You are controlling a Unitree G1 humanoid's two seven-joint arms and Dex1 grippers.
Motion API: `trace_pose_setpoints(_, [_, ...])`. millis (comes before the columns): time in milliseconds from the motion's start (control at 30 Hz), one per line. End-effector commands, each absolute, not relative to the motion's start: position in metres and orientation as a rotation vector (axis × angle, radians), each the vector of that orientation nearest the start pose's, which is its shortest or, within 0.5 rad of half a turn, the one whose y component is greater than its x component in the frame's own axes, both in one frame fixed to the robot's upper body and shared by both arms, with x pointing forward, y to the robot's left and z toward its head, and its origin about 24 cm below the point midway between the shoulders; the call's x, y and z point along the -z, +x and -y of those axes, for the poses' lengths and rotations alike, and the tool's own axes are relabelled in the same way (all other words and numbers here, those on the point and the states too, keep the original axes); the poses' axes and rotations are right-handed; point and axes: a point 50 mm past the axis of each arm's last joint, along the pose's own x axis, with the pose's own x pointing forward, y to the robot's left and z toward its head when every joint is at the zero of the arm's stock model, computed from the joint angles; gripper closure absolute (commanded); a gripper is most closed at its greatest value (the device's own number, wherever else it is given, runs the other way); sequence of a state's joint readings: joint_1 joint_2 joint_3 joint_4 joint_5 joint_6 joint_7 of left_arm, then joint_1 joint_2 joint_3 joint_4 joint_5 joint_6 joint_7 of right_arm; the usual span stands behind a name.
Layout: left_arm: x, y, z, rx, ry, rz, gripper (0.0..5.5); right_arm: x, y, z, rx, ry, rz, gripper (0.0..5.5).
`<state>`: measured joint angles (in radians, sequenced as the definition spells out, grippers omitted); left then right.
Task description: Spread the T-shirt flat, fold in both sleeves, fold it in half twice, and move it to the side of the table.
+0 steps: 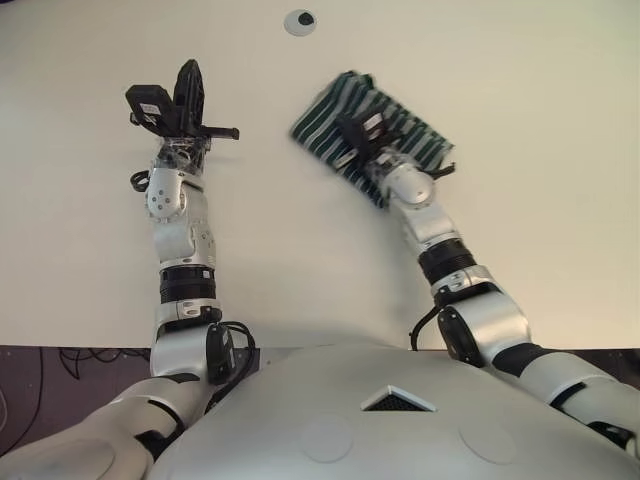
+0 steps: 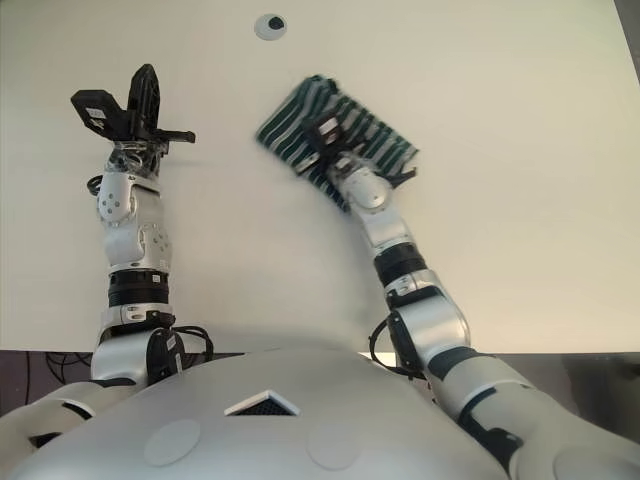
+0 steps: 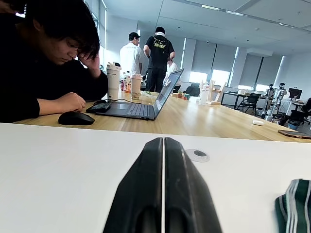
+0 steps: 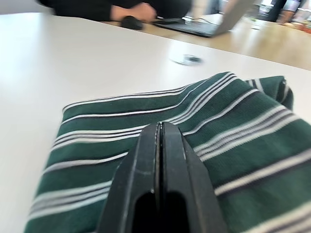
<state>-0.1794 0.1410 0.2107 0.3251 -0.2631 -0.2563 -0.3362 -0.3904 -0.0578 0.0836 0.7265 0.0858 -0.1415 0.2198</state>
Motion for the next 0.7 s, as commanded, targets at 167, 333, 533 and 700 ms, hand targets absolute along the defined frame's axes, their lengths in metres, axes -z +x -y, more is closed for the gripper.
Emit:
trace_pose_setpoints(167, [-0.050, 0.271, -0.213, 0.102, -0.074, 0.171, 5.50, 0.035, 0.252, 0.277, 0.482, 0.288, -0.388, 5.46])
trace_pose_setpoints(333, [-0.053, 0.265, -0.217, 0.102, -0.014, 0.191, 5.50, 0.021, 0.245, 0.270, 0.502, 0.254, -0.318, 5.46])
trace_pose_setpoints(533, [-0.056, 0.250, -0.212, 0.086, 0.083, 0.226, 5.50, -0.060, 0.235, 0.212, 0.156, -0.046, 0.166, 5.46])
trace_pose_setpoints(700, [-0.045, 0.232, -0.204, 0.064, 0.102, 0.140, 5.50, -0.077, 0.210, 0.185, -0.027, -0.112, 0.292, 5.46])
